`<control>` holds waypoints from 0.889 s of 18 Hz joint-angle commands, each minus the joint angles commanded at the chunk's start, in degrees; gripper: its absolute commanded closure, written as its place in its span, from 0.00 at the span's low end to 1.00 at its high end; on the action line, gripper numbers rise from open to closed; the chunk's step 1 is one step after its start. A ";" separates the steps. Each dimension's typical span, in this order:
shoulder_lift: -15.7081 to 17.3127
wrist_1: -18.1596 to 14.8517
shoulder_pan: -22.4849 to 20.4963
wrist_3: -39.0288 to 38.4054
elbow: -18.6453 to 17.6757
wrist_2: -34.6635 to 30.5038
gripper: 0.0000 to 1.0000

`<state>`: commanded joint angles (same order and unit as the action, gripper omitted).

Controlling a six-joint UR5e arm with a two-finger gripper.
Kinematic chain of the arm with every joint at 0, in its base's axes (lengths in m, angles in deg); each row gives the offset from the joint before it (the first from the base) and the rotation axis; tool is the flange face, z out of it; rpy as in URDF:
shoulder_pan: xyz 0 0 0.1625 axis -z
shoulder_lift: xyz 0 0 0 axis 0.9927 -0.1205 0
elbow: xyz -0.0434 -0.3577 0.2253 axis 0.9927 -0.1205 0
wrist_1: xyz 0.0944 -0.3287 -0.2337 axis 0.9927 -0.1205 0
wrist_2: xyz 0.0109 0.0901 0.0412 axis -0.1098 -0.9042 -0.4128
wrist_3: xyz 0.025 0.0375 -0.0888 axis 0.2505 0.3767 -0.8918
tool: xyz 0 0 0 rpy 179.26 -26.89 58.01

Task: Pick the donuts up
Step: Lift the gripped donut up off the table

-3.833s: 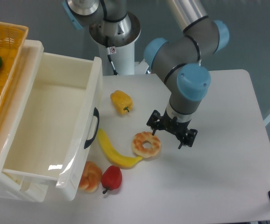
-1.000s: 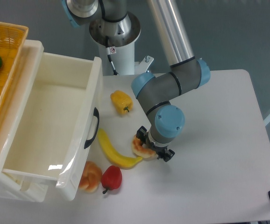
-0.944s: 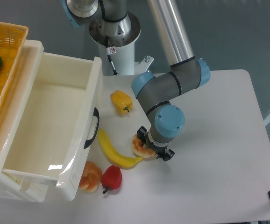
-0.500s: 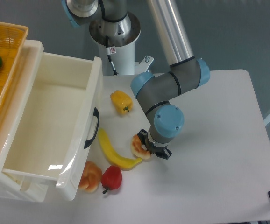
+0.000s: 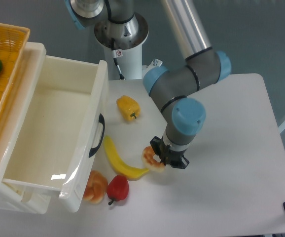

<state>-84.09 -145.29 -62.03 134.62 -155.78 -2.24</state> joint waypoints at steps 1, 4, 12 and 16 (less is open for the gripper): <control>0.79 -1.49 0.00 0.26 0.44 -0.09 1.00; 4.12 -3.88 0.17 0.79 0.71 0.00 1.00; 8.70 -9.86 0.26 9.31 0.01 -0.44 1.00; 9.85 -12.49 0.26 9.85 0.36 -3.42 1.00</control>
<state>-74.24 -157.79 -61.77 144.47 -155.43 -5.65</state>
